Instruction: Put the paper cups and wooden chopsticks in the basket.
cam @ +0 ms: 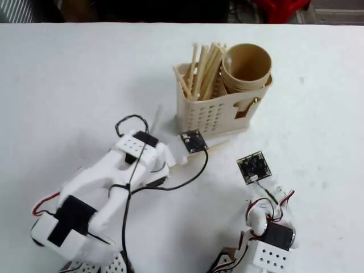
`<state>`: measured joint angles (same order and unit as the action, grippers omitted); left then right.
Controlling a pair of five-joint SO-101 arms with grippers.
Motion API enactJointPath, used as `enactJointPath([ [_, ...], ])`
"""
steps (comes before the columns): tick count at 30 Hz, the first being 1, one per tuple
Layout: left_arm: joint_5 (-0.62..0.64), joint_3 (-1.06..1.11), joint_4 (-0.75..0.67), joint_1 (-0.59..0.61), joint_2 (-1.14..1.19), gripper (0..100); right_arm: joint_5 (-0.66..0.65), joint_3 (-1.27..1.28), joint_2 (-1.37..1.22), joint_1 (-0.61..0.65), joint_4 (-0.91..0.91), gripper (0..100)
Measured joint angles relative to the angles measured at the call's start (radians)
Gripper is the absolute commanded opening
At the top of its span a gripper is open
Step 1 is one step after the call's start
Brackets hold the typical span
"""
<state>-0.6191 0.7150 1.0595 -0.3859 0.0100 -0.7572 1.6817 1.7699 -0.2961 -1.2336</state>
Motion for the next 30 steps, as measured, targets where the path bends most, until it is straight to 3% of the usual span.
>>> enactJointPath([
  [9,0.0,0.014,0.092,-0.002,-0.103,2,0.0,0.0,0.0,0.0,0.0,3.2],
  [21,0.02,-0.071,0.338,-0.002,-0.681,2,0.0,0.0,0.0,0.0,0.0,3.2],
  [25,0.124,-0.258,0.299,-0.002,-0.783,2,0.0,0.0,0.0,0.0,0.0,3.2],
  [30,0.272,-0.436,0.086,-0.026,-0.735,2,0.0,0.0,0.0,0.0,0.0,3.2],
])
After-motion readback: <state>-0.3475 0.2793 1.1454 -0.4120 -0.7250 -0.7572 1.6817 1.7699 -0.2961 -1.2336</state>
